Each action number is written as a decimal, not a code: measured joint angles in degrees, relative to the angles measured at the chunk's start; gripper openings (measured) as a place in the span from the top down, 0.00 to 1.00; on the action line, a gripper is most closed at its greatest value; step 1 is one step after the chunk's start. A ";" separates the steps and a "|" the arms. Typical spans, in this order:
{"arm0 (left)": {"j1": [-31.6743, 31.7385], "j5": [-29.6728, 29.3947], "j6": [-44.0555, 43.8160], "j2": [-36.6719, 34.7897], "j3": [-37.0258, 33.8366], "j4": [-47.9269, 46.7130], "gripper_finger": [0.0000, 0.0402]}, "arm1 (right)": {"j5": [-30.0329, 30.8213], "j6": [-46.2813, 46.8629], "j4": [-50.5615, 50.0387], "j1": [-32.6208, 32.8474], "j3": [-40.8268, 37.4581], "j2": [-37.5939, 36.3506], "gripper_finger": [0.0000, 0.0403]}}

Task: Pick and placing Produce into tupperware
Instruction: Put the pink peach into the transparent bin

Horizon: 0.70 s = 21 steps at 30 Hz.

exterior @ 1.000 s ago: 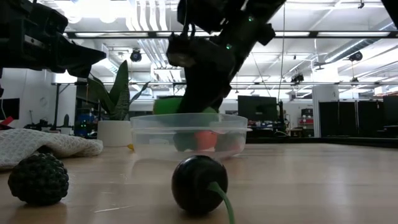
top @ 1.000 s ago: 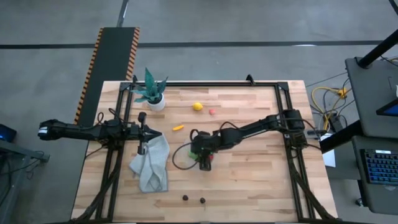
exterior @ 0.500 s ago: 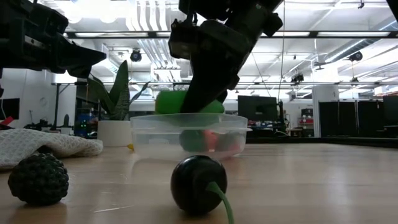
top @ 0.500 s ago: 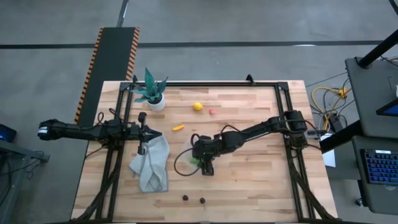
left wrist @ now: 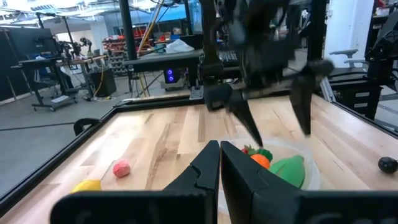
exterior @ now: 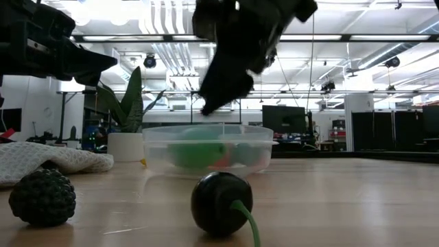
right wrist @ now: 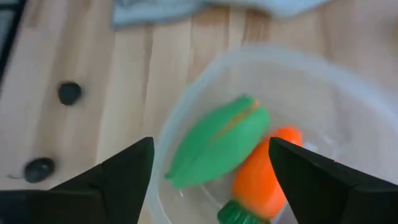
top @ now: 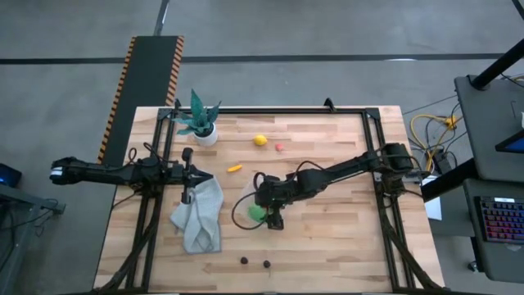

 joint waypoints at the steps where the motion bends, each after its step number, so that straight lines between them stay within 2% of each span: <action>1: -0.02 0.00 0.00 0.03 0.00 -0.02 1.00 | 0.48 -0.37 0.00 0.00 0.00 -1.02 0.24; 14: 0.00 0.00 0.00 0.05 0.00 0.07 1.00 | 12.63 -15.33 0.12 -1.43 0.09 -10.42 0.28; 18: 0.01 0.00 0.00 0.03 0.00 0.07 1.00 | 18.42 -19.67 -0.07 -4.01 0.07 -11.90 0.29; 21: 0.01 0.00 0.00 0.07 0.00 0.06 1.00 | 18.87 -18.94 -0.05 -8.08 0.07 -12.26 0.29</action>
